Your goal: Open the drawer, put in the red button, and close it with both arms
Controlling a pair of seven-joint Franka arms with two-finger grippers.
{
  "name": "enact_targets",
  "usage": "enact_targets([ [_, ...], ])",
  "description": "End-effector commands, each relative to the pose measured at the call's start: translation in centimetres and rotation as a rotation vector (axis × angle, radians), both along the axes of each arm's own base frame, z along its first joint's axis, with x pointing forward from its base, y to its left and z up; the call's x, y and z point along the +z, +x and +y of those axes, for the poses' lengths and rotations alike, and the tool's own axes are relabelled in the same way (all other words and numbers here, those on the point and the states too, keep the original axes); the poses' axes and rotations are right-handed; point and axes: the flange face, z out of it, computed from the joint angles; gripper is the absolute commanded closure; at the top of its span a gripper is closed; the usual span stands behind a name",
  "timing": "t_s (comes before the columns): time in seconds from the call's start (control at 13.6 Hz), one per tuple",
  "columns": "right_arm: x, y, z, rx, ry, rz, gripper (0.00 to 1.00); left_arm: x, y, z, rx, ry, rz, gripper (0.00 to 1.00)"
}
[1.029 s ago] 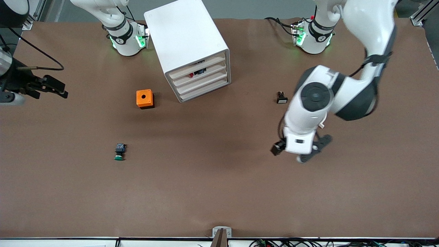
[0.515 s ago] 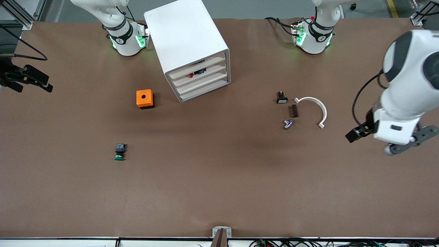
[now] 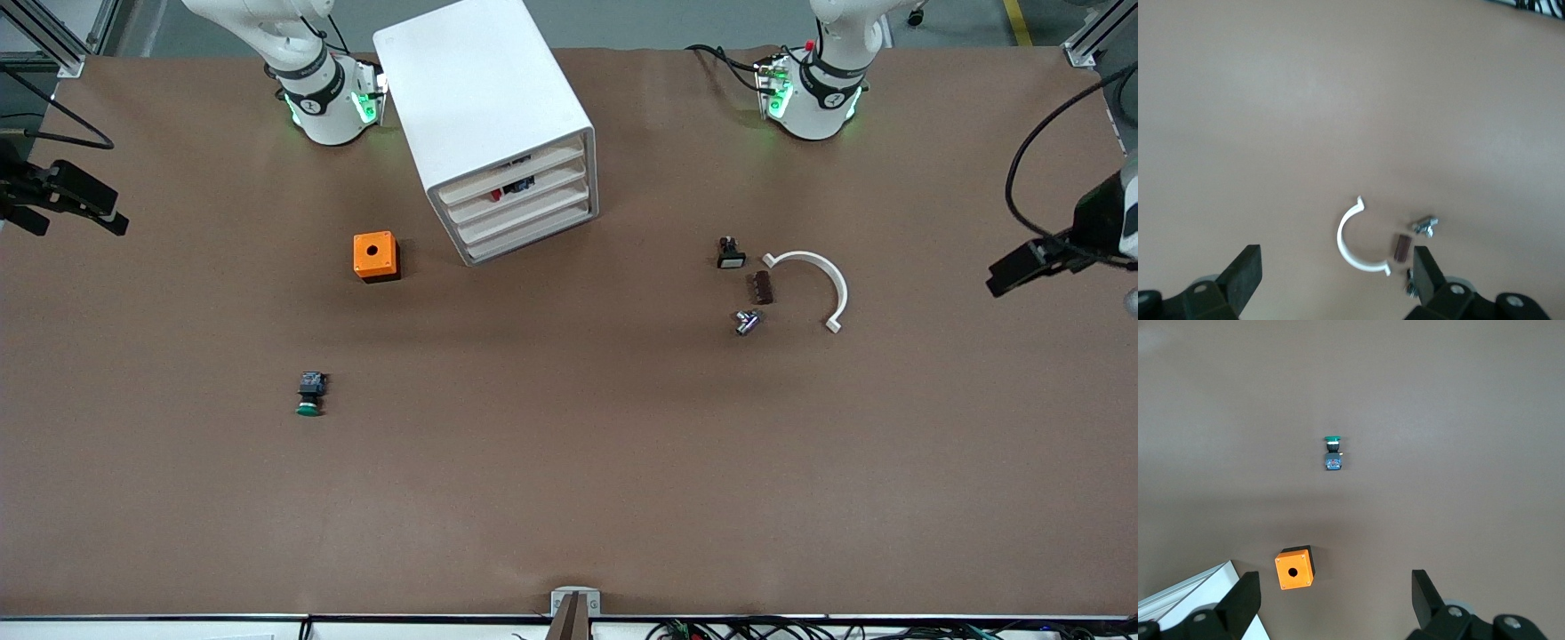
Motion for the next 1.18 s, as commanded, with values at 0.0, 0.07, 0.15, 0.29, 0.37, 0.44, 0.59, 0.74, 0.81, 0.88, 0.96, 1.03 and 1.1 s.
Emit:
enact_targets([
  [0.0, 0.5, 0.1, -0.2, 0.007, -0.016, 0.008, 0.0, 1.7, -3.9, -0.2, -0.049, -0.016, 0.011, 0.0],
  [0.07, 0.3, 0.0, -0.2, 0.007, -0.017, 0.018, 0.0, 2.0, -5.1, 0.7, -0.054, -0.038, 0.01, 0.0],
  [0.15, 0.3, 0.0, -0.2, 0.007, -0.02, 0.023, 0.0, 2.5, -5.8, 1.2, -0.073, -0.042, 0.004, 0.0],
  [0.29, 0.2, -0.1, -0.4, 0.004, -0.021, 0.031, 0.0, 2.4, -7.0, 0.5, -0.134, -0.042, 0.012, 0.0],
  [0.37, 0.1, -0.2, -0.4, 0.004, -0.023, 0.037, 0.0, 2.2, -7.4, -0.1, -0.145, -0.041, 0.016, 0.0],
  [0.44, 0.1, -0.2, -0.4, 0.004, -0.023, 0.039, 0.0, 2.3, -7.7, -0.7, -0.158, -0.04, 0.014, 0.0],
  [0.59, 0.1, -0.2, -0.5, 0.003, -0.024, 0.039, 0.0, 2.1, -7.6, -0.9, -0.163, -0.04, 0.018, 0.0],
  [0.74, 0.0, -0.2, -0.5, 0.003, -0.024, 0.042, 0.0, 1.9, -7.8, -1.2, -0.17, -0.041, 0.032, 0.0],
  [0.81, -0.1, -0.3, -0.5, 0.003, -0.023, 0.052, 0.0, 1.9, -7.8, -1.3, -0.171, -0.04, 0.035, 0.0],
  [0.88, -0.2, -0.4, -0.6, 0.002, -0.023, 0.063, 0.0, 1.8, -7.9, -1.3, -0.191, -0.041, 0.039, 0.0],
  [0.96, -0.5, -0.3, -0.6, 0.001, -0.027, 0.07, 0.0, 1.9, -7.9, -1.1, -0.225, -0.041, 0.04, 0.0],
  [1.03, -0.6, -0.2, -0.6, 0.002, -0.03, 0.071, 0.0, 1.8, -7.8, -1.1, -0.228, -0.042, 0.046, 0.0],
  [1.1, -0.5, -0.3, -0.6, 0.002, -0.035, 0.071, 0.0, 1.7, -7.7, -1.0, -0.226, -0.042, 0.048, 0.0],
])
